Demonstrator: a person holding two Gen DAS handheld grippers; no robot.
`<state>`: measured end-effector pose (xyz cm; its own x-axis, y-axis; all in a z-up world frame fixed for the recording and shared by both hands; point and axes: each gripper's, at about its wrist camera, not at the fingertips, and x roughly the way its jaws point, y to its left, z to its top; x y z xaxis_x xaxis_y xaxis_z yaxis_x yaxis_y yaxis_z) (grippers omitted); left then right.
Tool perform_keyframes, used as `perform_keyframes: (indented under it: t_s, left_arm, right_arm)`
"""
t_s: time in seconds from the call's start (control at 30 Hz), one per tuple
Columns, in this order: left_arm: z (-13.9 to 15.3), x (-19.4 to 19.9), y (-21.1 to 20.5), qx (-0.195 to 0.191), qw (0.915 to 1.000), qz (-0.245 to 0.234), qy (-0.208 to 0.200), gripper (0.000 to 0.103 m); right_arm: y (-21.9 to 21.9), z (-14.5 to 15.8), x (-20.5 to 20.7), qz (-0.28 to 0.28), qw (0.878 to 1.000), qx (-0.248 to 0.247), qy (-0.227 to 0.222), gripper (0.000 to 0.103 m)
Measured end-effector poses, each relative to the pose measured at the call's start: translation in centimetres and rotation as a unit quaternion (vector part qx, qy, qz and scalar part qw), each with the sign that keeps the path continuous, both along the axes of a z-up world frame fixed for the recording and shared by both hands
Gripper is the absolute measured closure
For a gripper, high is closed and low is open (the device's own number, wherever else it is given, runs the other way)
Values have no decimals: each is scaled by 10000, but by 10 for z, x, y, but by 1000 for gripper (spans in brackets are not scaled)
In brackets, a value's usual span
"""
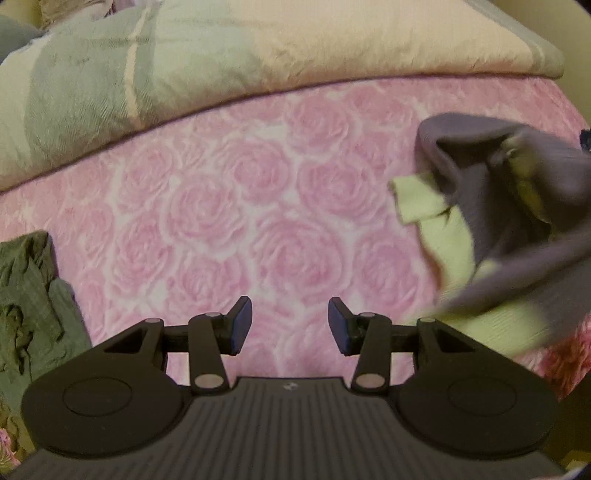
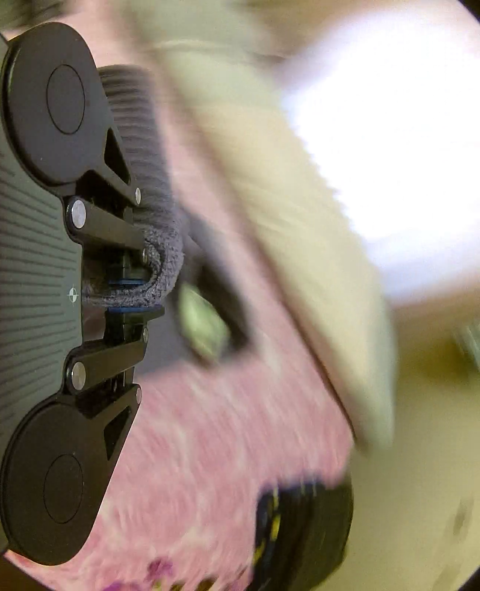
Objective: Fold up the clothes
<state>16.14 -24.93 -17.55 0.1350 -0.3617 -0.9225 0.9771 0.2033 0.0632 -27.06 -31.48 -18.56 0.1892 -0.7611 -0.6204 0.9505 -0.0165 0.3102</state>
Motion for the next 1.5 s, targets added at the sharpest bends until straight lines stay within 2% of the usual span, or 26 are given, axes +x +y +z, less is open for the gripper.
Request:
perform_keyframes:
  t_s: [0.03, 0.1, 0.13, 0.2, 0.27, 0.3, 0.33, 0.37, 0.53, 0.6, 0.67, 0.8, 0.9, 1.0, 1.03, 1.07, 1.1, 1.13, 1.17, 1.2, 1.27, 1.37, 1.5]
  left_arm:
    - [1, -8, -6, -43, 10000, -14, 20, 62]
    - [-2, -30, -21, -134, 9998, -113, 103, 62]
    - [-7, -43, -30, -158, 9996, -177, 175, 60]
    - [-21, -66, -50, -142, 9990, -300, 310, 55]
    - [-35, -90, -71, -187, 9975, -510, 444, 52]
    - [-42, -103, -82, -210, 9966, -615, 507, 51]
    - [-48, -115, -93, -237, 9957, -722, 536, 46]
    - [-54, -126, -104, -271, 9947, -827, 539, 42]
    - [-75, -158, -159, -567, 9881, -1361, 441, 41]
    - [-76, -165, -185, -814, 9831, -1591, 403, 41]
    - [-74, -172, -209, -1068, 9750, -1900, 430, 36]
    - [-79, -197, -263, -1370, 9551, -2605, 341, 31]
    - [-105, -217, -304, -1210, 9521, -2797, 237, 30]
    - [-133, -236, -343, -1041, 9488, -2978, 134, 32]
    - [-145, -239, -351, -941, 9504, -2963, 102, 49]
    - [-152, -239, -351, -913, 9514, -2941, 56, 84]
    - [-159, -240, -351, -885, 9523, -2919, 9, 93]
    - [-165, -239, -350, -882, 9536, -2879, -15, 93]
    - [-160, -232, -342, -1052, 9564, -2722, 113, 94]
    - [-155, -224, -334, -1220, 9585, -2568, 236, 94]
    - [-133, -202, -313, -1543, 9594, -2328, 394, 94]
    - [-88, -163, -282, -1866, 9608, -1953, 629, 94]
    - [-25, -136, -272, -2257, 9586, -1673, 455, 94]
  right_arm:
    - [-1, 13, -34, -368, 9989, -143, -238, 94]
    - [-7, 16, -105, -1194, 9901, 9, -741, 94]
    - [-11, 9, -138, -1582, 9823, 286, -965, 94]
    - [-24, -27, -196, -2245, 9571, 1270, -1322, 92]
    - [-23, -67, -231, -2622, 9324, 1891, -1615, 66]
    - [-20, -84, -240, -2691, 9249, 2067, -1714, 42]
    - [-17, -99, -246, -2702, 9203, 2180, -1805, 31]
    - [-13, -110, -250, -2684, 9176, 2248, -1884, 31]
    - [-14, -129, -267, -2722, 9206, 2116, -1832, 31]
    - [-21, -127, -277, -2697, 9274, 1891, -1773, 31]
    - [-32, -124, -288, -2606, 9348, 1667, -1742, 31]
    - [-78, -123, -304, -2112, 9519, 1519, -1619, 31]
    - [-122, -133, -299, -1705, 9609, 1517, -1569, 19]
    - [-164, -154, -288, -1453, 9626, 1664, -1567, 19]
    - [-173, -162, -283, -1431, 9611, 1771, -1562, 19]
    - [-180, -170, -278, -1454, 9594, 1879, -1520, 19]
    - [-185, -178, -272, -1507, 9575, 1987, -1450, 19]
    - [-187, -180, -266, -1445, 9603, 1986, -1326, 31]
    - [-186, -177, -259, -1303, 9660, 1906, -1163, 56]
    - [-185, -174, -252, -1160, 9712, 1825, -1000, 87]
    - [-182, -166, -242, -913, 9794, 1645, -740, 87]
    - [-174, -146, -240, -649, 9874, 1274, -681, 88]
    - [-192, -118, -226, -151, 9934, 872, -723, 88]
